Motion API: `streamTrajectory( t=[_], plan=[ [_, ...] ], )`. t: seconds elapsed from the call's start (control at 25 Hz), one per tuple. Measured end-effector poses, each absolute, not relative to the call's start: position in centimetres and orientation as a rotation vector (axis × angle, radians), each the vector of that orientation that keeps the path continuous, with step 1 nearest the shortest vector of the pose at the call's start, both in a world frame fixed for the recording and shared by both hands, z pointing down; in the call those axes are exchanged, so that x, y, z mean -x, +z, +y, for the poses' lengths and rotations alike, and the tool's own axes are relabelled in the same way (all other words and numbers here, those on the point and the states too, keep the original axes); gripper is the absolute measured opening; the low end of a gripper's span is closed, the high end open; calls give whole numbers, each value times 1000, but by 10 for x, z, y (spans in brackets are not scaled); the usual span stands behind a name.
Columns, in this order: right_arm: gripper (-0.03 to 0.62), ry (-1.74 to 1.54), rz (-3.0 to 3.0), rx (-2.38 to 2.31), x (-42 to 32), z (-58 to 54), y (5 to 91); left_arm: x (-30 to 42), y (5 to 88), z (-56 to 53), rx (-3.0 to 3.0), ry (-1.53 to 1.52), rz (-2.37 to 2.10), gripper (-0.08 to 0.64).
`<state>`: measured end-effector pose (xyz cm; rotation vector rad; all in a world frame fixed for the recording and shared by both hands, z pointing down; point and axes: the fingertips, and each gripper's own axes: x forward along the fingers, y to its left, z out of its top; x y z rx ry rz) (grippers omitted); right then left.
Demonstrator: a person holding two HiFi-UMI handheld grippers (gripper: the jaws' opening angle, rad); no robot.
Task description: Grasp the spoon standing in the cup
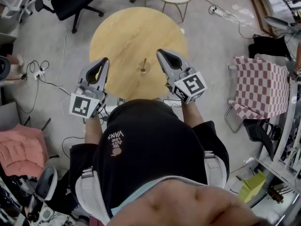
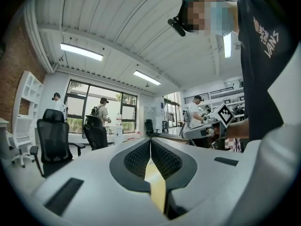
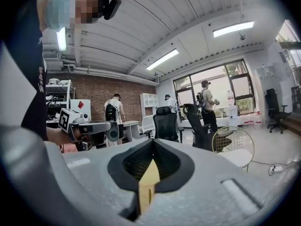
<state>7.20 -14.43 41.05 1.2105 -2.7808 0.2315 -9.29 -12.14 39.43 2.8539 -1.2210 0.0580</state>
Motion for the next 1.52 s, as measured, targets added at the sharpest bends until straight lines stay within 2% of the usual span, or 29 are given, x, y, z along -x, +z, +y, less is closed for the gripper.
streamTrajectory(
  t=[1.08,1.16,1.52],
  plan=[
    [2,383,-2773,-909,-50,-168,487,83,398,-134,-2814,109,-1306,0],
    [83,411,-2756,-891,-49,-166,495,83,399,-134,-2809,111,-1311,0],
    [83,439,-2713,-826,-46,-162,518,80,403,-137,-2801,109,-1307,0]
  ],
)
